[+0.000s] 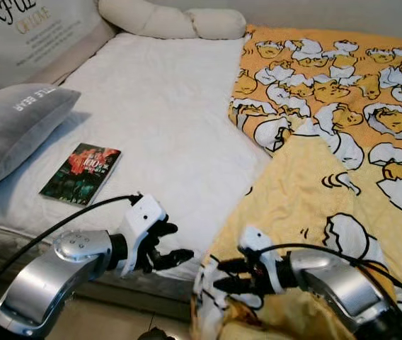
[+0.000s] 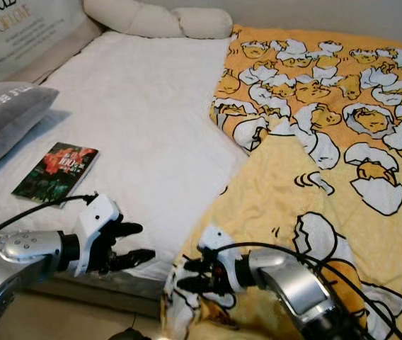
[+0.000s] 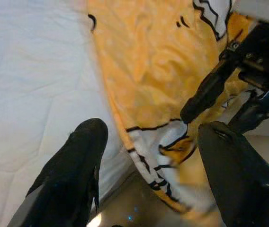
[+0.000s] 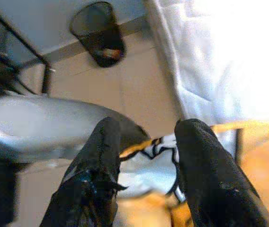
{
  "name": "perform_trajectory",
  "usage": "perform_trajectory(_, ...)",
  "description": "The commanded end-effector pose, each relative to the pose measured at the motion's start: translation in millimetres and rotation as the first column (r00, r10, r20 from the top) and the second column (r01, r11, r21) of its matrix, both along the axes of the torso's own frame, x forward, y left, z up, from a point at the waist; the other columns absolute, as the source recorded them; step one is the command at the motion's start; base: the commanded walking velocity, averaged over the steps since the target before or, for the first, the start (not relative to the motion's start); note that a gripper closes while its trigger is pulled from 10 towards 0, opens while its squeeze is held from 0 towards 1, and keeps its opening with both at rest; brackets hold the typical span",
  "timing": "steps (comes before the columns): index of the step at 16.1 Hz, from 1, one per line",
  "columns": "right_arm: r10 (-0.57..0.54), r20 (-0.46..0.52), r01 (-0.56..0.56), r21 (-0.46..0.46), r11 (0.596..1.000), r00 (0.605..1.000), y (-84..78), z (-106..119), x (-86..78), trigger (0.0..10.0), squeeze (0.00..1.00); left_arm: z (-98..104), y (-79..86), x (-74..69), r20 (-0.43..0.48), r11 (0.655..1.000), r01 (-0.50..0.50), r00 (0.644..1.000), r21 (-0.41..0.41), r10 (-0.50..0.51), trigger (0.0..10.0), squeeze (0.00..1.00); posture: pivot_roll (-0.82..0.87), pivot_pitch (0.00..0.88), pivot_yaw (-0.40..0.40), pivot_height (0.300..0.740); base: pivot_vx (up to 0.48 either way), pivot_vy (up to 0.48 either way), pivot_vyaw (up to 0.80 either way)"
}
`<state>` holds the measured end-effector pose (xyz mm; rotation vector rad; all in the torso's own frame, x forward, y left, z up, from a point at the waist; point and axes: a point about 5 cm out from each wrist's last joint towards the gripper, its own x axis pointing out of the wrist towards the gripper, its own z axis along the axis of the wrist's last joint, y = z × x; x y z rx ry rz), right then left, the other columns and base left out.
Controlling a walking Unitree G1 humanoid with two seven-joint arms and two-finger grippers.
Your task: Clean up the room
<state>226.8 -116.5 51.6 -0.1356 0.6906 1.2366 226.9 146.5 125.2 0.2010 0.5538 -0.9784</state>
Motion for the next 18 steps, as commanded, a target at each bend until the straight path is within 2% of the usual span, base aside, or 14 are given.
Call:
perform_trajectory(1,-0.082,0.095,0.088,-0.058,0.994,0.992,-5.8,-1,11.7,10.0,0.84,3,3.4,6.7,0.048,0.999,-0.044,0.998,0.005,0.043,10.0,0.00,0.05,0.000,0.038,0.740,0.000,0.000,0.00)
perform_trajectory(2,-0.196,0.148,0.204,-0.041,0.978,0.969,-10.4,2,21.9,10.0,0.00,7,5.7,17.4,0.123,0.992,-0.129,0.984,-0.007,0.129,10.0,0.00,0.06,0.000,0.036,0.740,0.000,0.000,0.00)
perform_trajectory(4,-0.314,0.196,0.324,-0.021,0.946,0.929,-17.2,5,30.8,10.0,0.00,12,6.2,26.6,0.196,0.977,-0.209,0.957,-0.045,0.214,10.0,0.00,0.06,0.000,0.031,0.740,0.000,0.000,0.00)
perform_trajectory(5,-0.447,0.243,0.459,0.007,0.888,0.861,-25.8,10,38.9,10.0,0.00,16,5.8,32.1,0.232,0.956,-0.279,0.928,-0.087,0.292,10.0,0.00,0.07,0.000,0.028,0.740,0.000,0.000,0.00)
perform_trajectory(6,-0.520,0.262,0.536,0.014,0.844,0.813,-31.9,11,41.8,10.0,0.00,17,7.1,34.6,0.247,0.938,-0.331,0.905,-0.106,0.348,10.0,0.00,0.07,0.000,0.027,0.740,0.000,0.000,0.00)
perform_trajectory(8,-0.696,0.318,0.720,0.056,0.691,0.644,-48.7,16,43.2,10.0,0.00,13,13.8,35.4,0.279,0.872,-0.468,0.827,-0.140,0.489,10.0,0.00,0.06,0.000,0.029,0.740,0.000,0.000,0.00)
perform_trajectory(9,-0.754,0.311,0.773,0.085,0.629,0.579,-53.7,17,40.7,10.0,0.00,8,17.0,33.9,0.272,0.847,-0.513,0.802,-0.141,0.531,10.0,0.00,0.05,0.000,0.035,0.740,0.000,0.000,0.00)
perform_trajectory(11,-0.812,0.293,0.816,0.144,0.560,0.506,-54.8,19,34.2,10.0,0.00,3,14.1,32.2,0.269,0.845,-0.517,0.802,-0.134,0.534,10.0,0.00,0.04,0.000,0.043,0.740,0.000,0.000,0.00)
perform_trajectory(14,-0.852,0.266,0.847,0.176,0.502,0.450,-53.2,22,33.6,10.0,0.00,3,12.5,40.8,0.284,0.835,-0.535,0.786,-0.132,0.549,10.0,0.00,0.03,0.000,0.050,0.740,0.000,0.348,-0.42)
perform_trajectory(18,-0.867,0.260,0.861,0.180,0.476,0.425,-52.8,22,35.3,10.0,0.00,4,13.1,44.6,0.297,0.830,-0.542,0.777,-0.132,0.555,10.0,0.00,0.03,0.000,0.058,0.740,0.000,0.395,-0.80)
